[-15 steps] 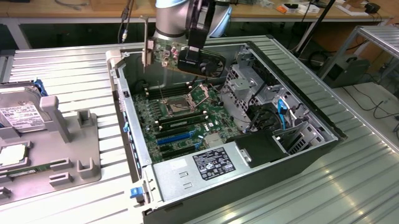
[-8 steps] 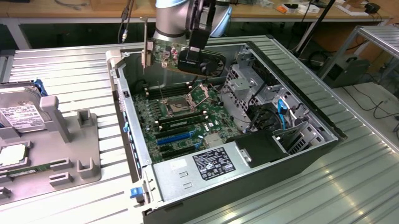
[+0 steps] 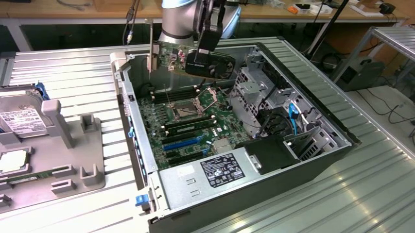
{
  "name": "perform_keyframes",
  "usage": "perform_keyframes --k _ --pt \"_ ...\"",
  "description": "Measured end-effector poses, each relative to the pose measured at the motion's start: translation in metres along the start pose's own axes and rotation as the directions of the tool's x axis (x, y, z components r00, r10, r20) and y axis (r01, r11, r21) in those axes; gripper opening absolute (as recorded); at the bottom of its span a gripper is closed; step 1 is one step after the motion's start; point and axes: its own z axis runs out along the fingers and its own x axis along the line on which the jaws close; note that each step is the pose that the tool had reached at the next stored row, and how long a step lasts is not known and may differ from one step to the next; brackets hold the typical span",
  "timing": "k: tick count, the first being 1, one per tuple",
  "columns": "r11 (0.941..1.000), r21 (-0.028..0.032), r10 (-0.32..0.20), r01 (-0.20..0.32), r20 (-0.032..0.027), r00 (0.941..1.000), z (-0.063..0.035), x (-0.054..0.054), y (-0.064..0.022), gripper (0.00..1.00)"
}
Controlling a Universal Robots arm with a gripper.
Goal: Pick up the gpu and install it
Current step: 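Insert the gpu into the slot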
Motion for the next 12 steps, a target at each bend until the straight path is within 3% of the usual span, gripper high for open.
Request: perform_keyframes --k 12 --pt "0.9974 -0.0013 -0.072 0.072 -0.0031 0.9974 0.0 0.0 0.0 0.27"
